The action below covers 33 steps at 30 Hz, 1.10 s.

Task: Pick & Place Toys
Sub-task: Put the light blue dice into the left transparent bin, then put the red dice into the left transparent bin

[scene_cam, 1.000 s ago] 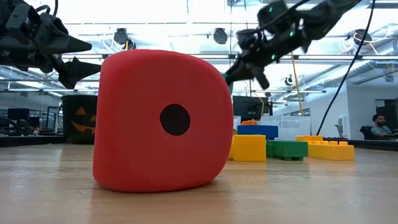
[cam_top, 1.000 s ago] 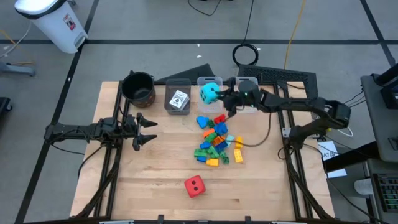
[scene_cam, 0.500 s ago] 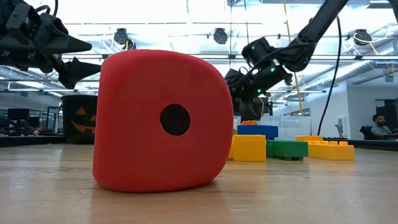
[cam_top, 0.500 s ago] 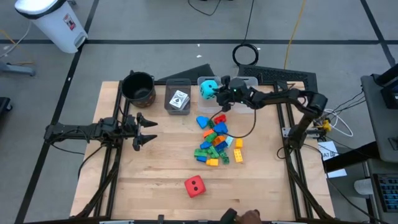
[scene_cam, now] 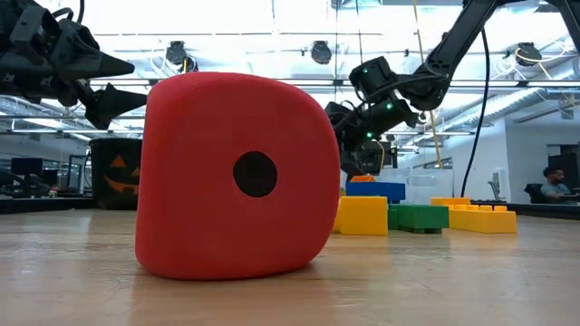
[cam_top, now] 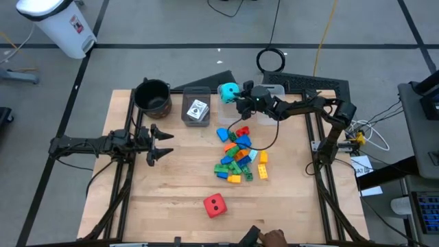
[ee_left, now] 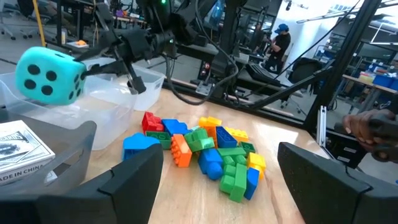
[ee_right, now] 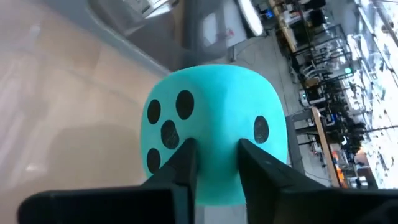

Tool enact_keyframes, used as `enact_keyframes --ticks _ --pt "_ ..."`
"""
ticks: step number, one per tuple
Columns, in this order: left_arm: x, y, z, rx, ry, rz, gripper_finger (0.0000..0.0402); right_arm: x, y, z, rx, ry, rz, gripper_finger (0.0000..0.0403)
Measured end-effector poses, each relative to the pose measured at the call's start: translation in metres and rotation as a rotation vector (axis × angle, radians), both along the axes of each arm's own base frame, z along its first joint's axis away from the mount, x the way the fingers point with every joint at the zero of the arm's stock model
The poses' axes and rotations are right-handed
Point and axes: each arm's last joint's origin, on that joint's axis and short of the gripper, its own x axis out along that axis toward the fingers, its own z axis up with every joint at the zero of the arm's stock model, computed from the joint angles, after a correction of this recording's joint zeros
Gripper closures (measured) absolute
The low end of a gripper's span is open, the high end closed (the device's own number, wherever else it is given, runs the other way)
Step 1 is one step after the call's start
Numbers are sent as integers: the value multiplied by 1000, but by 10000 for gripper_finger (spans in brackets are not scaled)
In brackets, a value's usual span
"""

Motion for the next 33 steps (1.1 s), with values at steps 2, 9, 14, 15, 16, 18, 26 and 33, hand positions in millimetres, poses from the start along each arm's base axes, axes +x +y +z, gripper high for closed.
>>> enact_keyframes --ticks 2,9,14,15,16,18,26,33 --pt "0 0 0 -1 1 0 78 0 0 1 17 -24 -10 315" --pt "0 0 0 0 1 0 78 0 0 0 45 -41 -21 280" --pt "0 0 0 -1 0 0 78 0 0 1 59 -52 -26 274" --pt "0 0 0 0 1 1 78 0 0 1 58 -52 -26 274" --pt "0 0 0 0 0 1 78 0 0 1 59 -53 -27 274" --pt "0 0 0 -1 0 0 78 1 0 1 71 -62 -31 273" --pt "0 0 0 0 1 1 78 7 21 21 77 -141 -7 287" --pt "0 0 0 -1 1 1 78 9 49 49 249 -319 6 313"
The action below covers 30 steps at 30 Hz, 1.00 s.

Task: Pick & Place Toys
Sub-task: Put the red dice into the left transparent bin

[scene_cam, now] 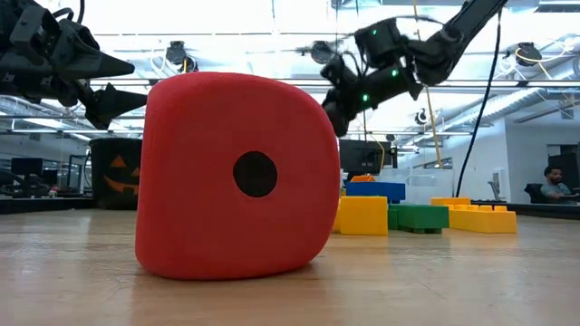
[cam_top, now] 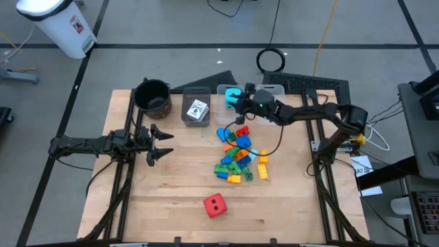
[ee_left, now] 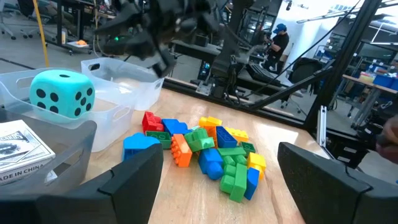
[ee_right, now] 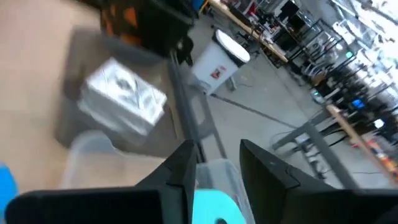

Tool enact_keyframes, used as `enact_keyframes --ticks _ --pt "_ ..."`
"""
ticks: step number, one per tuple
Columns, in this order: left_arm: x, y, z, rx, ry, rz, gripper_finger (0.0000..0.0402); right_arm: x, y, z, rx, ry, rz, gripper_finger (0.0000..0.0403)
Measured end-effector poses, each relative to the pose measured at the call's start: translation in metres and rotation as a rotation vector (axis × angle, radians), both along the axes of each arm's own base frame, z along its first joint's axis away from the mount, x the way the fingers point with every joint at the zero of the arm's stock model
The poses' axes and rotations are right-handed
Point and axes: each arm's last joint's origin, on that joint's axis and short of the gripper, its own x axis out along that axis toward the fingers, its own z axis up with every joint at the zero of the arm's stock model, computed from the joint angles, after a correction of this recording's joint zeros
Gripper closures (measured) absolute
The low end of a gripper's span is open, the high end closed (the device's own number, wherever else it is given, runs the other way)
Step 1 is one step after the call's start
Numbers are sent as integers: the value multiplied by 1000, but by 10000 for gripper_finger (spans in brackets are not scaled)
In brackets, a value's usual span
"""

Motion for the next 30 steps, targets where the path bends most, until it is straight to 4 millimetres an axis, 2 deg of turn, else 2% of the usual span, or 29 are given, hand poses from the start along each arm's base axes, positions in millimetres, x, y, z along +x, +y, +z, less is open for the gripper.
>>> enact_keyframes --ticks 6,9,11,14,19,25,30 --pt "0 0 0 0 0 0 78 -6 18 16 107 -31 17 325" --pt "0 0 0 0 0 0 77 -15 27 20 293 -32 42 329" --pt "0 0 0 0 0 0 78 -24 34 29 423 -44 147 335" --pt "0 0 0 1 0 0 78 -46 43 41 539 -101 260 351" --pt "0 0 0 0 0 0 78 -92 60 46 505 -178 231 386" --pt "0 0 0 1 0 0 78 -146 81 35 558 -360 223 398" --pt "0 0 0 0 0 0 78 -176 93 16 547 -487 261 402"
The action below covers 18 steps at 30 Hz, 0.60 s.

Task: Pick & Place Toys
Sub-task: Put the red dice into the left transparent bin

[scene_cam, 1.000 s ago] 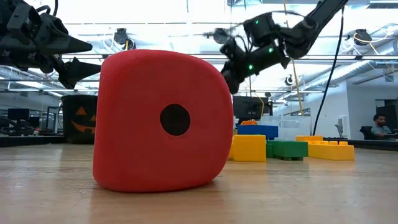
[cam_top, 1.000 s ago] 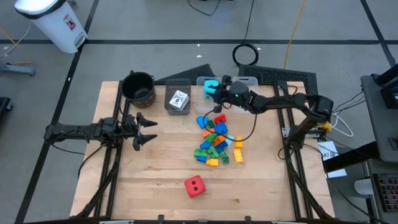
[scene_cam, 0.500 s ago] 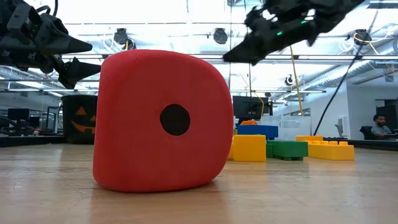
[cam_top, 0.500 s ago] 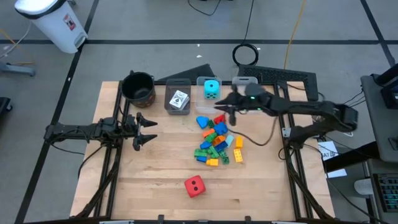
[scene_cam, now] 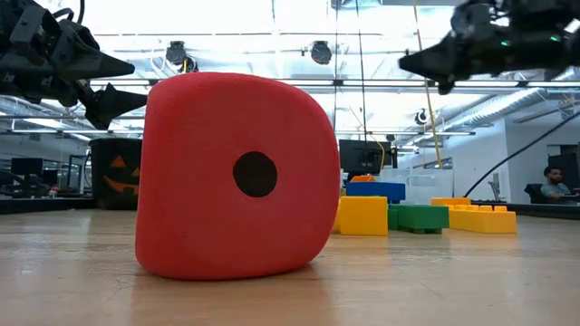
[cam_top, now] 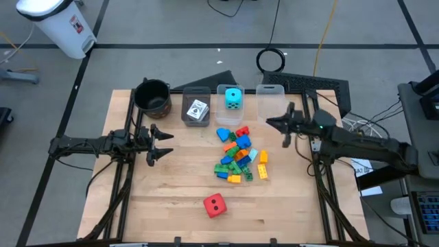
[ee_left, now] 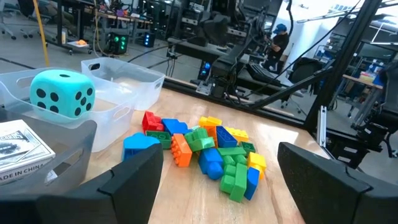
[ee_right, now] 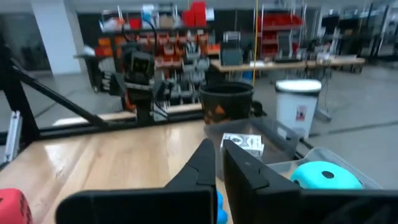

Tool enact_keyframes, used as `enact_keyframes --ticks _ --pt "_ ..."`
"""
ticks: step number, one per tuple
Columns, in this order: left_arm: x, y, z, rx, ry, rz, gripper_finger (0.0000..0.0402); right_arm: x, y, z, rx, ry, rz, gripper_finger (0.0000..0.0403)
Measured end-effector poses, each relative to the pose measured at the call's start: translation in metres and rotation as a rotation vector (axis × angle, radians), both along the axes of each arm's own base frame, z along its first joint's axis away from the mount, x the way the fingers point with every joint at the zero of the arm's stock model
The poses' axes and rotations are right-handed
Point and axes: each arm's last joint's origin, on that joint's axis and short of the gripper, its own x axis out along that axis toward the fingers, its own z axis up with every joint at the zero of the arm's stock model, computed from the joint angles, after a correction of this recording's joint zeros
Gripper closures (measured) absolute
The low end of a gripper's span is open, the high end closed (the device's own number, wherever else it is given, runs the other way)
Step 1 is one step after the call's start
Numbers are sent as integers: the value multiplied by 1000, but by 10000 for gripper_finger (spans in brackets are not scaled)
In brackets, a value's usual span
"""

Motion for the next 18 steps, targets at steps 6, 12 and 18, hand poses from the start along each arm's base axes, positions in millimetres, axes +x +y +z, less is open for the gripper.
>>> enact_keyframes --ticks 6,12,18 --pt "0 0 0 -1 0 0 78 -22 9 -20 42 -75 7 400" --pt "0 0 3 -1 -32 0 78 -33 13 -31 39 -131 15 401" --pt "0 0 9 -6 -94 0 78 -37 18 -38 61 -149 98 401"
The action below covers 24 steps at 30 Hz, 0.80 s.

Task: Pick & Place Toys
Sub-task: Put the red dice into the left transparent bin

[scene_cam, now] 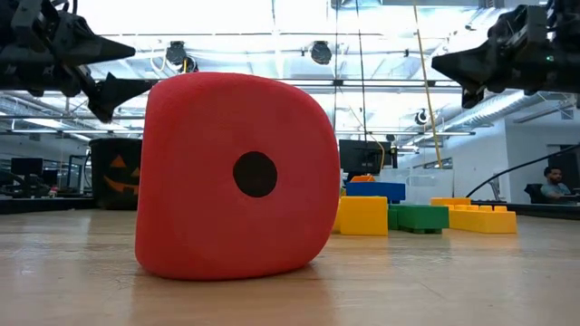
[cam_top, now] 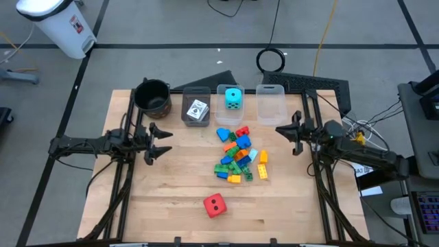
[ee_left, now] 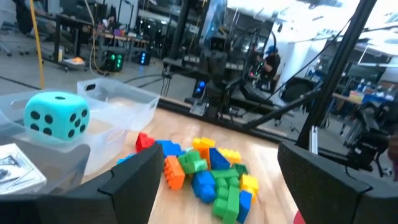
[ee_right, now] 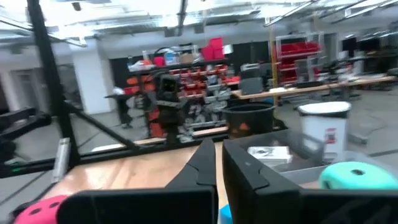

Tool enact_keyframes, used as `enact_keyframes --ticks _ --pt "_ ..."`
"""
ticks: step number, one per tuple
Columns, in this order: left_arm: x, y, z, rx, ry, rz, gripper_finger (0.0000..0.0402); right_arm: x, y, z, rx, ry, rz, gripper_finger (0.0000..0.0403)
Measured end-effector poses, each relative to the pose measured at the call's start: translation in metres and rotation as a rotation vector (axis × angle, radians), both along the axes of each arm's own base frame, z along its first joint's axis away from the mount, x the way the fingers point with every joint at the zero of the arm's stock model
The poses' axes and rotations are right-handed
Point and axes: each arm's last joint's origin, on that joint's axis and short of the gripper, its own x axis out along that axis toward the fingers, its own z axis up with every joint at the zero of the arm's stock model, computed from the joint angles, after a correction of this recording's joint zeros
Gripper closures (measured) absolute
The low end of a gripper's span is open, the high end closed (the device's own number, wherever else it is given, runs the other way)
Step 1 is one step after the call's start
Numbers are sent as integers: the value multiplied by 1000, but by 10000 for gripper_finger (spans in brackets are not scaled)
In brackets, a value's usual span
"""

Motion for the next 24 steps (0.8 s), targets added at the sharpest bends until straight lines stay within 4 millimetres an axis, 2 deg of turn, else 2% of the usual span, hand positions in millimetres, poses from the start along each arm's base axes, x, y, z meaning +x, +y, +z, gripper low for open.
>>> enact_keyframes --ticks 7,13,24 --pt "0 1 4 -10 -37 22 78 0 1 -11 -5 28 22 399" --pt "1 3 7 -140 -80 88 78 1 0 -13 -1 39 23 399" --pt "11 5 -3 -165 22 159 78 1 0 -14 2 46 22 399"
